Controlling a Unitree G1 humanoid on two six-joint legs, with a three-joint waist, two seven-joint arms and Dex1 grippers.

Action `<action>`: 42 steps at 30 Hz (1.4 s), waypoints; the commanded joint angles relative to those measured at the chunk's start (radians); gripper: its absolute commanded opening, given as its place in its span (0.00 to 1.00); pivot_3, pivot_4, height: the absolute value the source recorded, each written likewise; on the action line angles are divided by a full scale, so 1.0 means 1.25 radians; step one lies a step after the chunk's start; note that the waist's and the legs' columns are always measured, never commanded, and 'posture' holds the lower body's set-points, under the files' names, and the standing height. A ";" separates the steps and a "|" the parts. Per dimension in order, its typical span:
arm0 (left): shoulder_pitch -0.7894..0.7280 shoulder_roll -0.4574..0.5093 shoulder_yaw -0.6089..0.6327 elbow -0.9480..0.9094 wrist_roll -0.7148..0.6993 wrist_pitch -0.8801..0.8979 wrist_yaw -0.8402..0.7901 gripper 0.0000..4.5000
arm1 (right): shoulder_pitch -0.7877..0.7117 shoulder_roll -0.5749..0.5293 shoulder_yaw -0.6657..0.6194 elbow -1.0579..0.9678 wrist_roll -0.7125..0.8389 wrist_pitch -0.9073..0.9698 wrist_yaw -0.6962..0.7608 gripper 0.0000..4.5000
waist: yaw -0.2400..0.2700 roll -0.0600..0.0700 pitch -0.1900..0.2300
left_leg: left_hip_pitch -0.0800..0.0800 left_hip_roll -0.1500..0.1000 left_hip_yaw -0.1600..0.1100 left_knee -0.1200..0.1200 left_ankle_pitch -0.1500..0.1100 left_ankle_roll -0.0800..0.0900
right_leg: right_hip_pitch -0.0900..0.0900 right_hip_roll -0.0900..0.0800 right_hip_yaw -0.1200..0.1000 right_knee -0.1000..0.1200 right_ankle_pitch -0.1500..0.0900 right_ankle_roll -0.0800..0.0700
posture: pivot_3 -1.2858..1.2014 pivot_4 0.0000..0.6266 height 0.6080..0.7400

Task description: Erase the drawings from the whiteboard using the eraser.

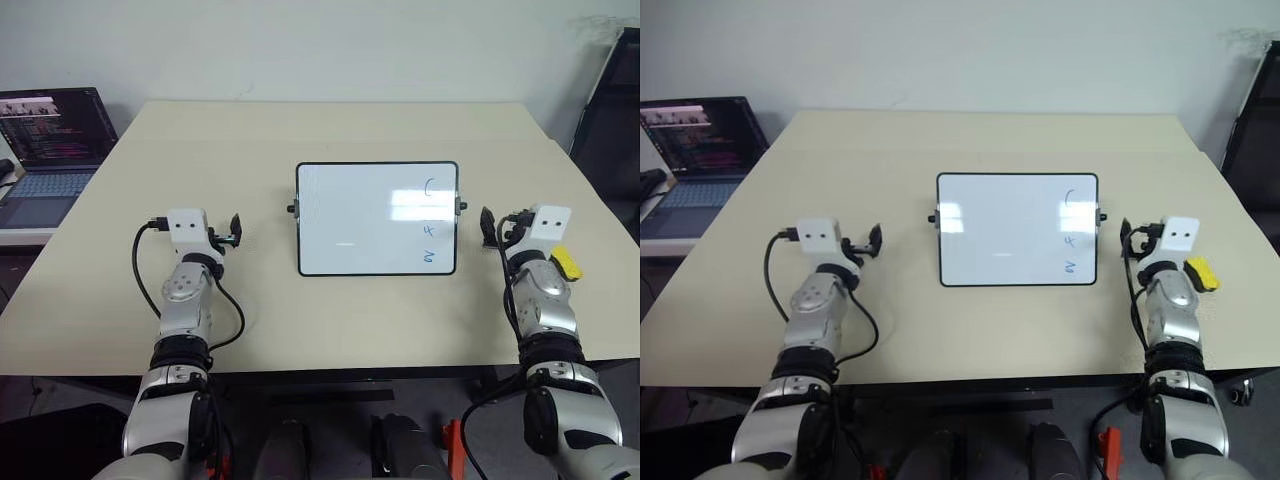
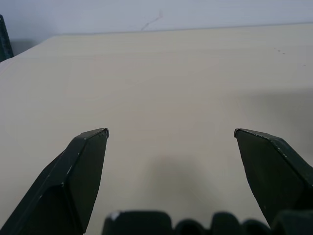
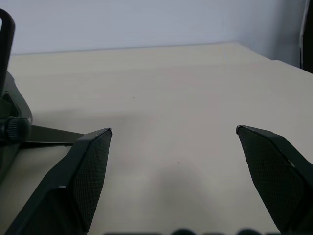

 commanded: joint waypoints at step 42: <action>0.027 -0.073 -0.059 -0.194 -0.048 0.103 -0.057 1.00 | 0.071 -0.115 -0.065 -0.203 0.112 0.187 0.067 0.99 | -0.003 0.000 0.000 | 0.000 0.000 0.001 0.000 0.000 0.000 | -0.001 0.000 0.001 0.000 -0.001 0.001 | 0.52 0.24 1.00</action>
